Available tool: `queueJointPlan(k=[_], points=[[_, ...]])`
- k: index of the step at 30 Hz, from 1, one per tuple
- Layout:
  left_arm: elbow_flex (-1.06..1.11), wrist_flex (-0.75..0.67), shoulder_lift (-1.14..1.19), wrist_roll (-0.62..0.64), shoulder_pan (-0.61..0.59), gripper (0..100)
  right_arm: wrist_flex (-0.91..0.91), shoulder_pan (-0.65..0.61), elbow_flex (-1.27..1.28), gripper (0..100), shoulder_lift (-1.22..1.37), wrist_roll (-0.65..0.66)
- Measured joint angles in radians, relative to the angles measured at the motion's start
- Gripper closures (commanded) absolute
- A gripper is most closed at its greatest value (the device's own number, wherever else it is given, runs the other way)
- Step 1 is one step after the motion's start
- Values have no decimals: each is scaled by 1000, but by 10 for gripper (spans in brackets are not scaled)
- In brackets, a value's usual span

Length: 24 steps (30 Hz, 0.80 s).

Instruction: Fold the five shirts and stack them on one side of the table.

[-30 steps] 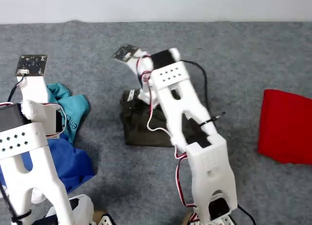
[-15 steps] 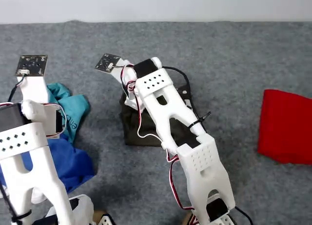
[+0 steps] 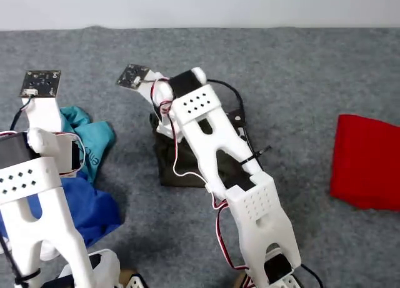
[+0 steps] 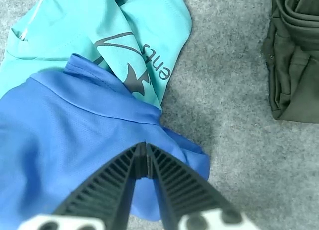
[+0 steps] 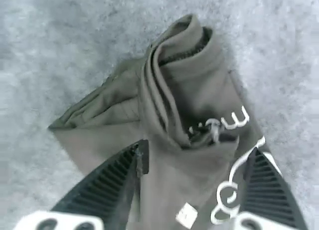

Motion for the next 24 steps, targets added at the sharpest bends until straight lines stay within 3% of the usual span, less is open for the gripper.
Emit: queueJointPlan(k=[5,14,24], points=[[0,0,0,0,0,994,14,107,-21,997,-8,2],[0,0,0,0,0,994,3,330,-23,988,137,95],[0,0,0,0,0,994,9,242,-21,989,226,109]])
